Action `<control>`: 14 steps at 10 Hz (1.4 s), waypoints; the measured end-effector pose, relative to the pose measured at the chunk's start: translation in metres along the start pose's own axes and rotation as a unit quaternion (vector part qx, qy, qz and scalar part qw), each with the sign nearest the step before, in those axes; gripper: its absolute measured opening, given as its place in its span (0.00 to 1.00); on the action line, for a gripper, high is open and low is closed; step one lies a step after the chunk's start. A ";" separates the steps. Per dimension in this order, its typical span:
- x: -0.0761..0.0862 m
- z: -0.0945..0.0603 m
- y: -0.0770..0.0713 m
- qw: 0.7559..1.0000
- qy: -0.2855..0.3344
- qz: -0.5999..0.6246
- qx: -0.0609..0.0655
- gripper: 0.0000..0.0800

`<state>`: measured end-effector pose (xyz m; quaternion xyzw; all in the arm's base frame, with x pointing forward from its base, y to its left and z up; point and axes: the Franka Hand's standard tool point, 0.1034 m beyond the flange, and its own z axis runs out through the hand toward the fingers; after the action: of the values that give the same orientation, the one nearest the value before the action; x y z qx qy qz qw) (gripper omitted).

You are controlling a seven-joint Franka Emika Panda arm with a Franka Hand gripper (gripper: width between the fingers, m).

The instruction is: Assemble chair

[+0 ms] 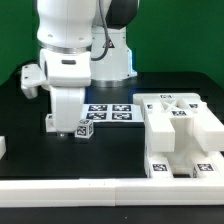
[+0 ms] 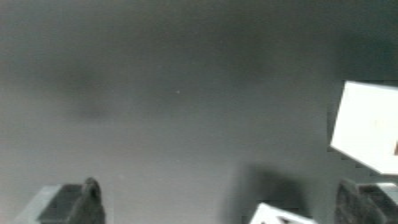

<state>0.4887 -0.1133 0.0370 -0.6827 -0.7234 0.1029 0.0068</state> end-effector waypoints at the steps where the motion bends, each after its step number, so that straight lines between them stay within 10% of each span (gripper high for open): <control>1: 0.000 0.000 0.000 0.999 0.000 0.044 0.000 0.81; 9: 0.013 -0.003 0.004 0.934 0.016 0.356 0.002 0.81; 14: 0.026 -0.008 0.011 0.753 0.036 0.656 0.040 0.81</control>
Offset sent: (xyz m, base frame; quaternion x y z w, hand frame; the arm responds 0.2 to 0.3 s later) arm 0.0007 -0.0032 0.0063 -0.0186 -0.0175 0.2228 0.9745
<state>0.4985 -0.0859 0.0393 -0.9919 -0.0921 0.0865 -0.0094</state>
